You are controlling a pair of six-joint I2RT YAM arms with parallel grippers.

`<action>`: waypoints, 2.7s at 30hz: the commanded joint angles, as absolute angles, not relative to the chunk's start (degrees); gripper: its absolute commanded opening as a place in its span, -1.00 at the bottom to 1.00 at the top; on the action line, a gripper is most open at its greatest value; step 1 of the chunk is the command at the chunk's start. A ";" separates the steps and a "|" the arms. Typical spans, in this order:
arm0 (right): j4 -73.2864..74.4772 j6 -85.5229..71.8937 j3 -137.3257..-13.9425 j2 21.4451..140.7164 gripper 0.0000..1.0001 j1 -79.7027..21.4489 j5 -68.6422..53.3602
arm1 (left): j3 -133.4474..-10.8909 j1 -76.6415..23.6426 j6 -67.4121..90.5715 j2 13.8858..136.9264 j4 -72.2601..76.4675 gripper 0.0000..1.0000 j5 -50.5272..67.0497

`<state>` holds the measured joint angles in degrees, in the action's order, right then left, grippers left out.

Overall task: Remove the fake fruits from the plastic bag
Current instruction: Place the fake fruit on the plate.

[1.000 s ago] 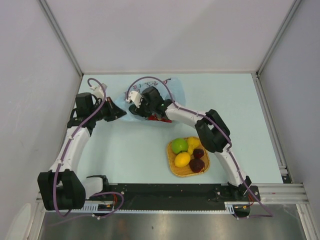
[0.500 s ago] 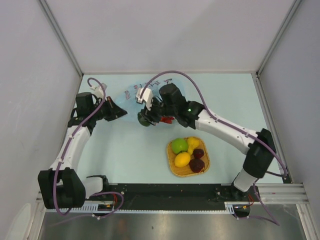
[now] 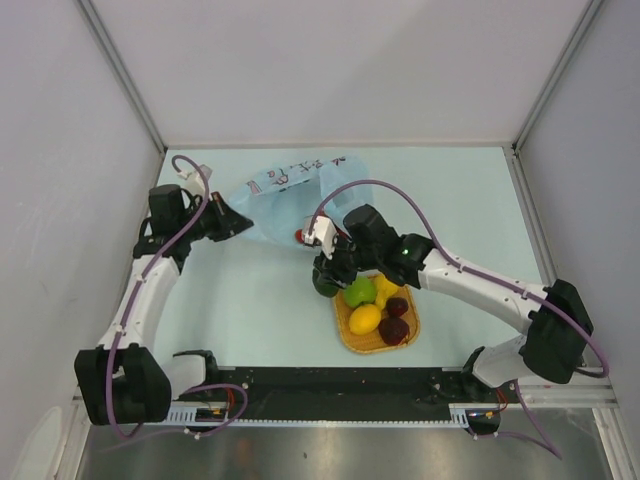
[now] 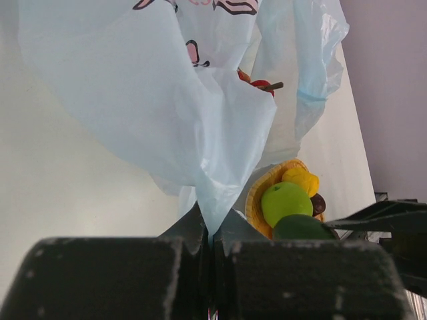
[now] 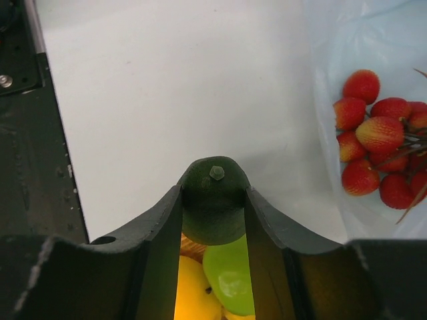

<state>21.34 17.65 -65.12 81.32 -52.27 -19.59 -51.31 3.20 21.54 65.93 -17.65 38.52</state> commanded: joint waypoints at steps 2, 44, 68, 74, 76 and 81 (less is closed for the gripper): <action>13.71 17.49 -65.65 82.09 -1.00 -50.10 -16.61 | -51.33 3.43 20.48 62.32 -18.28 -0.99 38.59; 43.95 33.83 -59.33 73.12 -1.00 -63.98 -11.35 | -46.41 3.52 18.72 56.25 -17.58 -0.99 37.88; 40.17 33.31 -55.81 76.72 -0.89 -65.83 -10.37 | -45.53 3.60 19.51 56.51 -16.26 -0.99 38.41; 38.85 31.73 -56.16 77.17 0.01 -67.06 -7.30 | -45.09 3.52 19.60 55.20 -16.00 -0.99 38.67; 39.20 31.55 -56.86 77.17 0.14 -67.67 -5.72 | -44.65 3.52 19.60 54.76 -15.91 -0.99 38.58; 40.25 31.12 -59.06 77.17 0.52 -67.94 -3.87 | -43.86 3.52 19.86 53.88 -15.38 -1.00 38.76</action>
<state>40.62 31.88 -55.72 77.23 -67.53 -6.83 -44.47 3.20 19.49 55.48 -17.72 37.82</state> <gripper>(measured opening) 0.719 0.005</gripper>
